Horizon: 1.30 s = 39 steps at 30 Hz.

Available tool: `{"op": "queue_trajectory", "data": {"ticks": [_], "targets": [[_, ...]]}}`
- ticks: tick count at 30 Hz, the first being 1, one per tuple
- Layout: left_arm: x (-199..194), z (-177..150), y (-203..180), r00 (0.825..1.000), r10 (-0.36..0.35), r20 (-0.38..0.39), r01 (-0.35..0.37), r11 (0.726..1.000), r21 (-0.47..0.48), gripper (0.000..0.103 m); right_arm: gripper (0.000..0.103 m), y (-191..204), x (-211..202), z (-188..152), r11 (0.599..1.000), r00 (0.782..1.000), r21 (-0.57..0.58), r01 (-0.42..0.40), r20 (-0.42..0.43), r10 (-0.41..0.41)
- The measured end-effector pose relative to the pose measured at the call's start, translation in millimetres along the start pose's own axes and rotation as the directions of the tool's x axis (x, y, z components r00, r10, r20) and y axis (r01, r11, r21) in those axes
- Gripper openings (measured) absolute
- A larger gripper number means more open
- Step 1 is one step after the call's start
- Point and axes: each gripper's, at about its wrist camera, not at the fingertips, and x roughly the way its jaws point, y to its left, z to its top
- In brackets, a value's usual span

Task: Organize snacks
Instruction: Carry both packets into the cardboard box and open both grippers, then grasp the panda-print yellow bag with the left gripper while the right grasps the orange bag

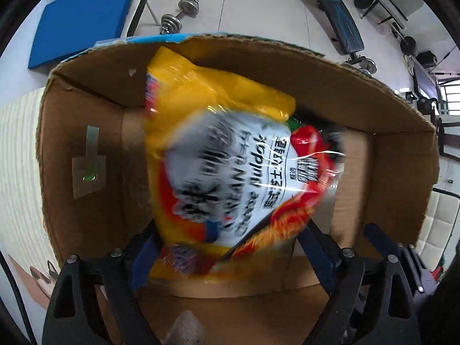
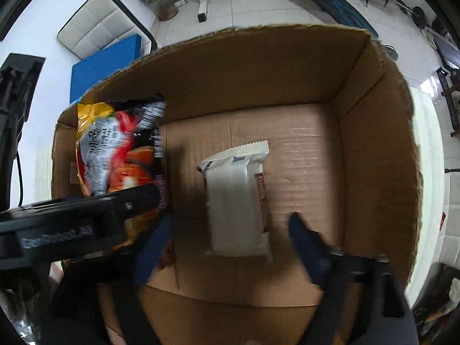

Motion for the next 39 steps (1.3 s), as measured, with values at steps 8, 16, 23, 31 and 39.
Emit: {"op": "queue_trajectory", "data": {"ticks": [8, 16, 23, 31, 39], "targets": [[-34, -18, 4, 0.996, -0.021, 0.091, 0.019, 1.000, 0.020, 0.093, 0.093, -1, -18, -19, 1.000, 1.000, 0.005, 0.007, 0.022, -0.007], [-104, -67, 9, 0.960, -0.004, 0.279, -0.017, 0.997, 0.070, 0.093, 0.096, 22, -78, -58, 0.998, 0.991, -0.067, -0.014, 0.135, 0.023], [-149, -118, 10, 0.898, 0.055, 0.436, -0.094, 0.993, 0.068, 0.093, 0.096, 20, -130, -104, 0.995, 0.980, -0.078, -0.060, 0.186, 0.074], [-103, -203, 22, 0.893, 0.174, 0.414, -0.210, 0.977, 0.043, 0.093, 0.096, -29, -108, -177, 0.998, 0.997, -0.066, -0.002, 0.072, 0.006], [12, -261, 75, 0.966, 0.201, 0.161, -0.189, 0.978, -0.084, 0.093, 0.096, -61, -33, -206, 0.997, 0.998, -0.059, 0.041, -0.044, -0.044]]}}
